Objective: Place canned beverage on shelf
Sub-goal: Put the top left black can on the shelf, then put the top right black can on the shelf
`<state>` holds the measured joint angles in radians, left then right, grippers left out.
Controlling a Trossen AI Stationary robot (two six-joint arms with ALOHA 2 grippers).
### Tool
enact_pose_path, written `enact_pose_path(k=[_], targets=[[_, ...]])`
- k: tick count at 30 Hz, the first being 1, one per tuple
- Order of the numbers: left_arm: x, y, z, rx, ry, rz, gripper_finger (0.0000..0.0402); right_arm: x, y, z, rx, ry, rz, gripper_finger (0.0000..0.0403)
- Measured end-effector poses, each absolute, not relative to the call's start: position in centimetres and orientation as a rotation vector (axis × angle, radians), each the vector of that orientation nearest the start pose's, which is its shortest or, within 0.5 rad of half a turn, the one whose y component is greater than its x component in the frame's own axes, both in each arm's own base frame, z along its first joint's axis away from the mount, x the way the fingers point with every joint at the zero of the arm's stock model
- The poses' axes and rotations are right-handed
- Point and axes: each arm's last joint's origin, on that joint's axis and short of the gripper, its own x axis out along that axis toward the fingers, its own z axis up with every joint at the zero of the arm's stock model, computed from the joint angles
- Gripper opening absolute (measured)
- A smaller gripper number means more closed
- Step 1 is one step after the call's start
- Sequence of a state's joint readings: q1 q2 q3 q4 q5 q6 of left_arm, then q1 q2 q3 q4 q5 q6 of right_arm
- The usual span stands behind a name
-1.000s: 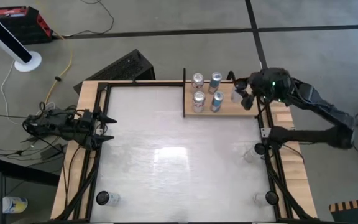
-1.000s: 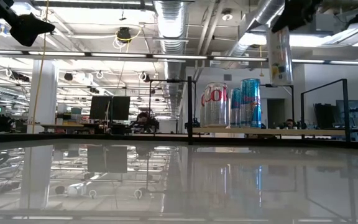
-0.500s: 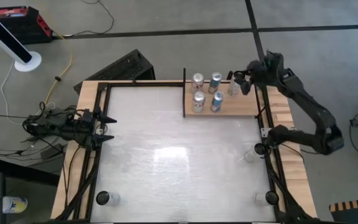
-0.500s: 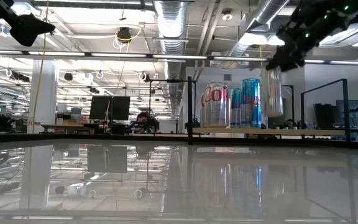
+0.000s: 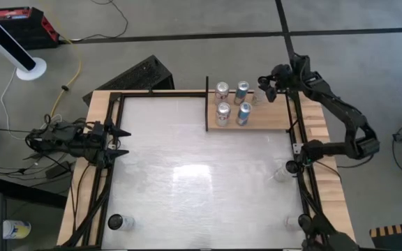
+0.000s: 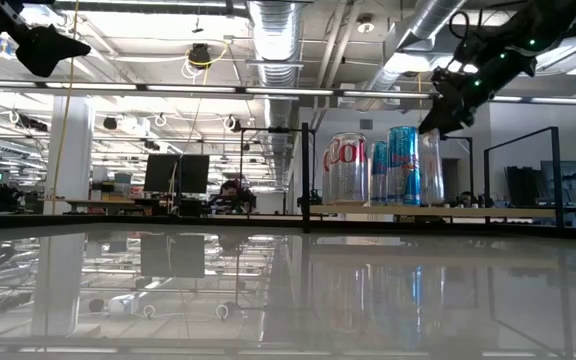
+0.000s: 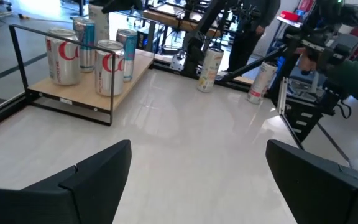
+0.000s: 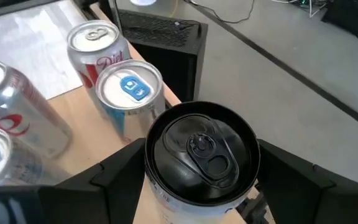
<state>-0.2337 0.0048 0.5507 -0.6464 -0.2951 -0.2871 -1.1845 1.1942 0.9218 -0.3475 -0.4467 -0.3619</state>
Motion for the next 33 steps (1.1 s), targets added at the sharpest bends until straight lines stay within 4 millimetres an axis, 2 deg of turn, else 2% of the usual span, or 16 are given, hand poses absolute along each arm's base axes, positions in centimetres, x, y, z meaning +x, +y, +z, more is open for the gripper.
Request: enact_pose_path(k=[7, 17, 26, 33], targets=[[3.04, 0.14, 27.37, -0.263, 0.087, 0.075, 0.0357, 10.46, -23.56, 27.82, 0.128, 0.572, -0.599, 0.0298], [3.04, 0.14, 27.37, -0.263, 0.087, 0.075, 0.0357, 10.46, -23.70, 27.68, 0.127, 0.577, -0.597, 0.0299], [3.04, 0.14, 27.37, -0.263, 0.087, 0.075, 0.0357, 10.43, -23.65, 27.61, 0.134, 0.585, -0.598, 0.0327], [3.04, 0.14, 27.37, -0.263, 0.087, 0.074, 0.0357, 10.34, -23.47, 27.89, 0.123, 0.581, -0.607, 0.0328]])
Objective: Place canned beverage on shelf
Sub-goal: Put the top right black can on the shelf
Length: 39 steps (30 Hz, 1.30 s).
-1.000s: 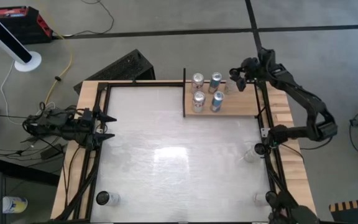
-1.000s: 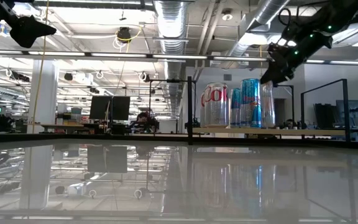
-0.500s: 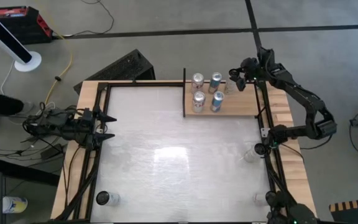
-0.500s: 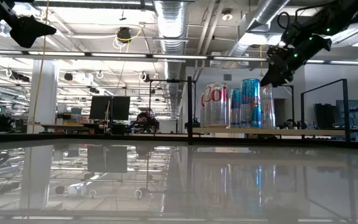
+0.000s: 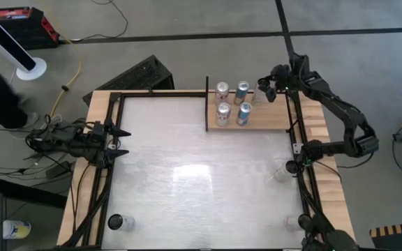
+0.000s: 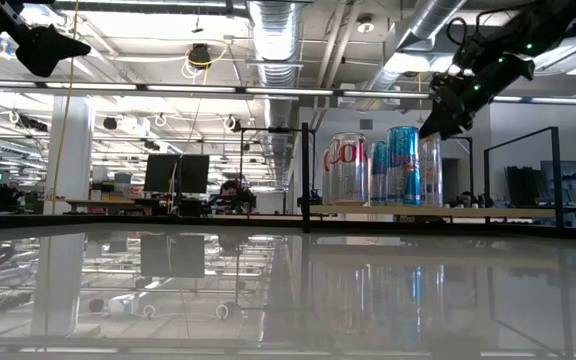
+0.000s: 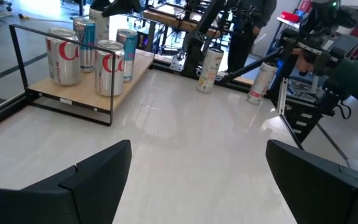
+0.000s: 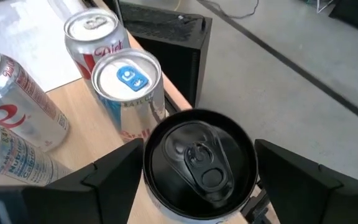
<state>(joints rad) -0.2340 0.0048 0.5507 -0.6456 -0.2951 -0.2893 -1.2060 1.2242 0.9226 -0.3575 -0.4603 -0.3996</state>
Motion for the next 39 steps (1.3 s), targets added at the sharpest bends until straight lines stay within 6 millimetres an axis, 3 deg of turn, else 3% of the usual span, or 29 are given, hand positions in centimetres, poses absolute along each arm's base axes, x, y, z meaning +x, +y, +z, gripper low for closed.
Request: enact_pose_path(k=[9, 15, 20, 25, 32, 39], targets=[[3.0, 0.1, 27.4, -0.263, 0.087, 0.074, 0.0357, 9.7, -22.0, 30.0, 0.053, 0.520, -0.647, 0.0328], [3.0, 0.1, 27.4, -0.263, 0.087, 0.074, 0.0357, 10.2, -19.0, 33.0, 0.073, 0.417, -0.602, 0.0329], [3.0, 0.1, 27.4, -0.263, 0.087, 0.074, 0.0357, 12.0, -14.5, 36.1, 0.118, 0.421, -0.433, 0.0327], [3.0, 0.1, 27.4, -0.263, 0.087, 0.074, 0.0357, 13.4, -9.0, 37.9, 0.275, 0.526, -0.334, 0.0326], [3.3, 0.0, 27.0, -0.263, 0.098, 0.064, 0.0357, 12.5, -1.8, 36.3, 0.652, 0.903, -0.374, 0.0326], [3.5, -0.1, 26.8, -0.270, 0.105, 0.043, 0.0357, 12.5, 3.9, 34.8, 0.797, 1.102, -0.505, 0.0326]])
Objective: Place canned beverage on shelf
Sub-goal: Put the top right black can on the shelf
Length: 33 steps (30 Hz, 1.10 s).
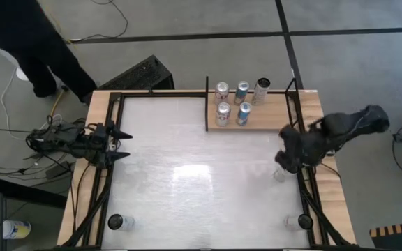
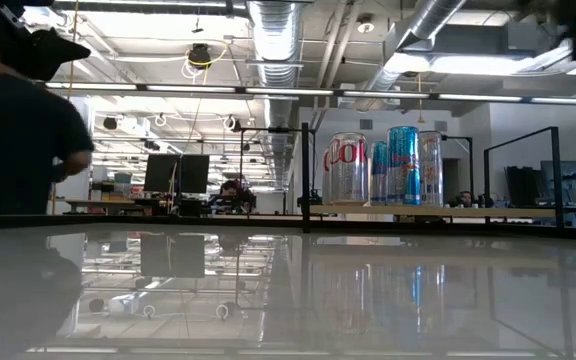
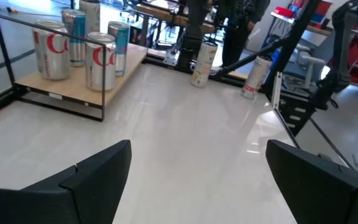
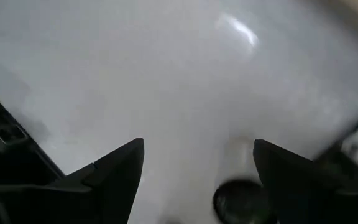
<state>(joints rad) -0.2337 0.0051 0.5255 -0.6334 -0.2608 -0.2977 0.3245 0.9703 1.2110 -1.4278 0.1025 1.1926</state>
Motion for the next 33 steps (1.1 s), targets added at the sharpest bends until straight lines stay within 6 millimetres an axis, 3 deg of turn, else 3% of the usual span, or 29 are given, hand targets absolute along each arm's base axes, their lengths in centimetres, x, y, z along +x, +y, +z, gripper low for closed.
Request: enact_pose_path(k=[7, 15, 23, 33], targets=[[3.5, -0.1, 26.8, -0.260, 0.106, 0.022, 0.0357, 12.3, 7.6, 33.1, 0.761, 1.292, -0.678, 0.0326], [3.5, -0.1, 26.8, -0.259, 0.105, 0.022, 0.0357, 12.7, 9.1, 32.5, 0.742, 1.338, -0.689, 0.0326], [3.5, -0.1, 26.8, -0.259, 0.104, 0.023, 0.0357, 12.8, 9.3, 32.0, 0.672, 1.364, -0.663, 0.0326], [3.5, -0.1, 26.8, -0.259, 0.104, 0.023, 0.0357, 12.2, 8.0, 31.1, 0.576, 1.401, -0.595, 0.0326]])
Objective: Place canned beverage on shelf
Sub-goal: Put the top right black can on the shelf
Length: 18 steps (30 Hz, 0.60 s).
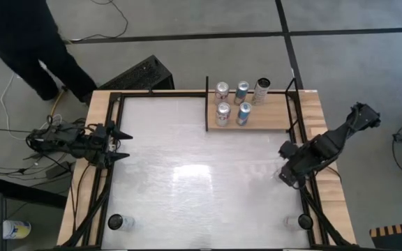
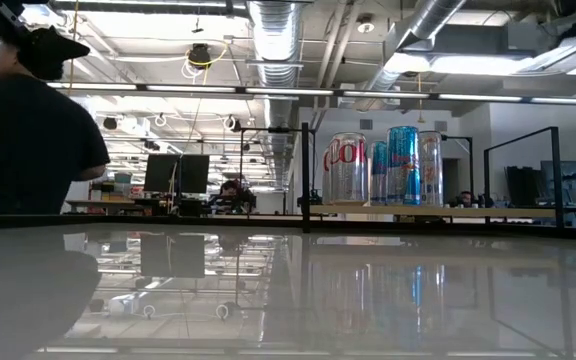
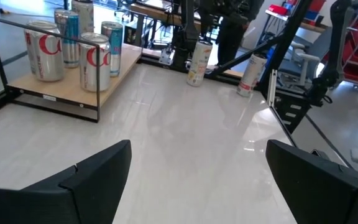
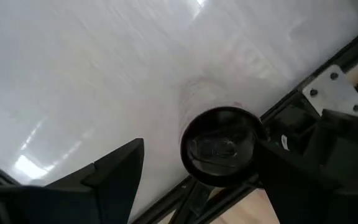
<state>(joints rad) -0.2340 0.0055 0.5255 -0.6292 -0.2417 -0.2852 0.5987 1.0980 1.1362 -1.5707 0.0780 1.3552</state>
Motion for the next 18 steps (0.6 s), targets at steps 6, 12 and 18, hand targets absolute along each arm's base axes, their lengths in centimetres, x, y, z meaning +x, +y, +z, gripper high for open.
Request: enact_pose_path(k=[6, 12, 18], targets=[[3.48, -0.11, 26.83, -0.259, 0.104, 0.023, 0.0357, 11.41, 7.38, 31.71, 0.618, 1.372, -0.575, 0.0326], [3.48, -0.12, 26.83, -0.259, 0.104, 0.023, 0.0357, 11.27, 7.46, 31.75, 0.628, 1.394, -0.553, 0.0326], [3.48, -0.11, 26.83, -0.259, 0.104, 0.023, 0.0357, 11.41, 7.54, 31.67, 0.580, 1.409, -0.518, 0.0326]])
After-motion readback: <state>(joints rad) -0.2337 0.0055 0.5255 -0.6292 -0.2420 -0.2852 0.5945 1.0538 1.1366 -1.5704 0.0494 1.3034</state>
